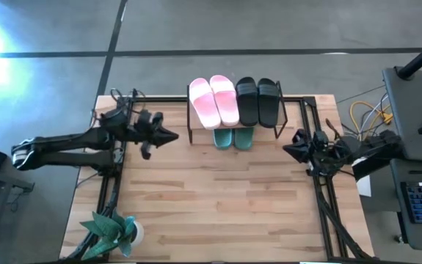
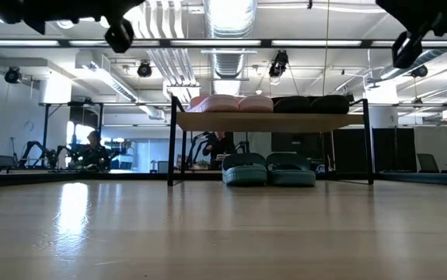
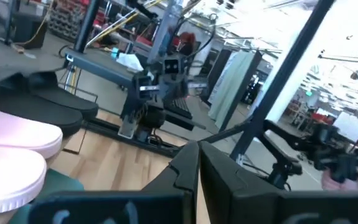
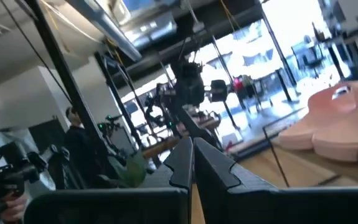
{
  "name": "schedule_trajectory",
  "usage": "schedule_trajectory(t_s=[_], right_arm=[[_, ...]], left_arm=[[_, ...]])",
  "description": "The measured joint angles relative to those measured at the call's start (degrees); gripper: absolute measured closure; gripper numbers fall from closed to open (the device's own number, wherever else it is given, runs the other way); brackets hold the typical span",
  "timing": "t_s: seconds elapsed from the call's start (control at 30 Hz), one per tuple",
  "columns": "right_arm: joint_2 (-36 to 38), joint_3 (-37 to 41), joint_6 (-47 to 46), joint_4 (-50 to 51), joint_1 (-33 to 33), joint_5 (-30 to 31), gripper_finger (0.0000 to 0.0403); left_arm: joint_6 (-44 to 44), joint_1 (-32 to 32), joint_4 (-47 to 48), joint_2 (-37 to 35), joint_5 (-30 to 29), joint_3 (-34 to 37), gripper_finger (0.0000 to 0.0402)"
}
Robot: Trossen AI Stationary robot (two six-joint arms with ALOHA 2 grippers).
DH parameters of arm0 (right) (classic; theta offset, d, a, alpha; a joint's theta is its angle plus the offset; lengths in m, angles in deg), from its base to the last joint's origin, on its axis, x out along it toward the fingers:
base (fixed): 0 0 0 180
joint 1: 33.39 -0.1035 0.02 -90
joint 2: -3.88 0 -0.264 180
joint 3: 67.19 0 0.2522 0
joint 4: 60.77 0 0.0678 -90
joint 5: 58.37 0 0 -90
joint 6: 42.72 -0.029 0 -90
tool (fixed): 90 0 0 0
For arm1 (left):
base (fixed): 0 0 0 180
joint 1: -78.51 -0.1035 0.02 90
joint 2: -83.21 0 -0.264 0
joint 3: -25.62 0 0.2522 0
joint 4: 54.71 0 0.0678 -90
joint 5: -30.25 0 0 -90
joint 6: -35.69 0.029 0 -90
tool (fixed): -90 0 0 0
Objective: Pick and place slides into the shelf
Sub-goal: Return to Home Position
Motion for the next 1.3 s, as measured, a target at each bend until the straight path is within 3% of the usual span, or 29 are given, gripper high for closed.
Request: schedule_trajectory(t_s=[0.17, 0.4, 0.5, 0.7, 0.8, 0.9, 1.3], right_arm=[[9.51, 4.69, 4.06, 0.58, -0.03, -0.33, 0.0394], [8.21, 7.79, 6.93, 0.23, -0.03, -0.03, 0.0394], [8.24, 8.46, 7.16, -0.88, -0.03, -0.50, 0.0394], [9.19, 8.53, 12.37, -1.04, -0.03, -8.49, 0.0394], [9.43, 8.84, 14.12, -1.59, -0.01, -7.66, 0.0394], [9.42, 9.36, 13.28, -2.16, 0.06, -4.21, 0.0394], [9.26, 9.38, 12.02, 6.41, 1.80, -3.79, 0.0394]], left_arm=[[2.99, -0.05, 3.92, -7.42, -0.58, 2.00, 0.0402], [-0.24, -0.03, 2.37, -14.98, -5.64, 12.11, 0.0402], [-0.42, -0.05, -3.36, -17.06, -6.66, 18.65, 0.0402], [-0.08, -0.18, -17.85, -20.43, -11.86, 31.25, 0.0402], [1.36, -0.22, -7.79, -22.51, -11.79, 31.16, 0.0402], [3.02, -0.31, -5.83, -23.39, -11.82, 31.27, 0.0402], [1.60, -0.90, -5.21, -23.18, -13.81, 31.34, 0.0402]])
